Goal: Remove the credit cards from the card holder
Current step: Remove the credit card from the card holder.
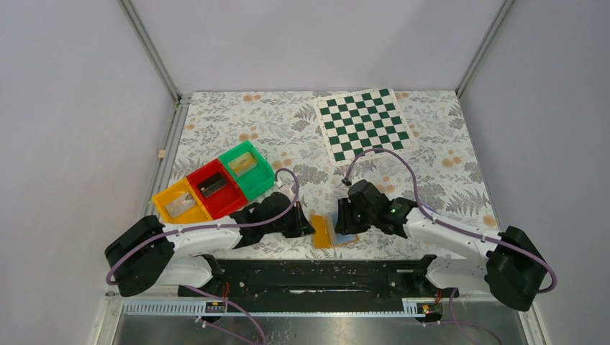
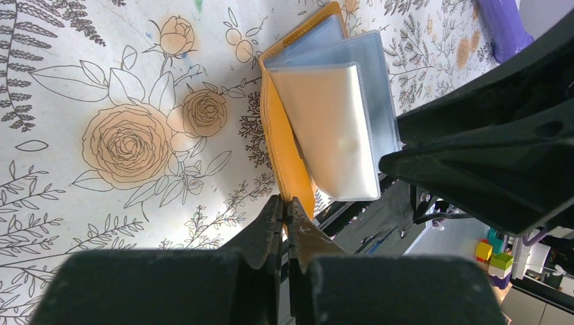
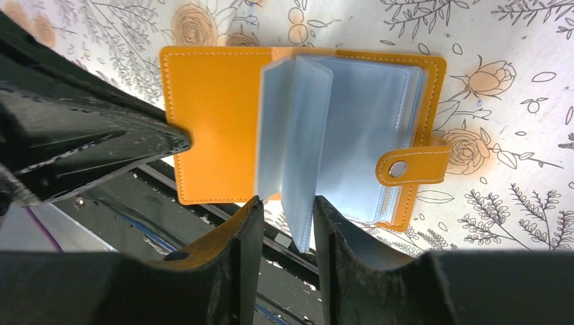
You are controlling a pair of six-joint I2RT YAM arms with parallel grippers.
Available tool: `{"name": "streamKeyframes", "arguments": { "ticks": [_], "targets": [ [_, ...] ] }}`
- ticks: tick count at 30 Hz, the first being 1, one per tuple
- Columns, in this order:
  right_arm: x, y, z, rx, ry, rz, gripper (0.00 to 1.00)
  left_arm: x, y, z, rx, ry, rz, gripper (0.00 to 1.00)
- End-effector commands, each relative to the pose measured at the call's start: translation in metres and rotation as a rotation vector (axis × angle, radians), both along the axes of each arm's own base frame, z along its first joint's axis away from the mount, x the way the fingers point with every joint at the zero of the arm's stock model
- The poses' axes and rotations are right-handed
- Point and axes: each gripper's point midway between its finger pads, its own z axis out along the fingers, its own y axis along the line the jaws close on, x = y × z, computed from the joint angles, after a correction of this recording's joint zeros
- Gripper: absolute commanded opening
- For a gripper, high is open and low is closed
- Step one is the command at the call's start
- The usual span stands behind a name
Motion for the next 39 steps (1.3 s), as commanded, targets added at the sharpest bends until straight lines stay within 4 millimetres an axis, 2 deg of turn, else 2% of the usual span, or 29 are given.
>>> {"name": "streamKeyframes", "arguments": {
  "ticks": [1,3,17,23,39],
  "targets": [
    [0.012,0.007,0.022,0.045,-0.078,-0.021,0.37,0.004,-0.011,0.012,-0.045,-0.023,-0.011,0.00],
    [0.012,0.006,0.022,0.044,-0.082,-0.027,0.33,0.004,-0.011,0.011,-0.045,-0.022,-0.010,0.00],
    [0.014,0.007,0.024,0.062,-0.092,-0.041,0.25,0.003,-0.009,0.010,-0.045,-0.022,-0.008,0.00],
    [0.013,0.008,0.013,0.047,-0.072,-0.041,0.13,0.003,-0.010,0.009,-0.044,-0.020,-0.009,0.00],
    [0.012,0.005,-0.001,0.002,-0.042,-0.037,0.21,0.004,-0.011,0.009,-0.046,-0.018,-0.010,0.00]
  ]
}}
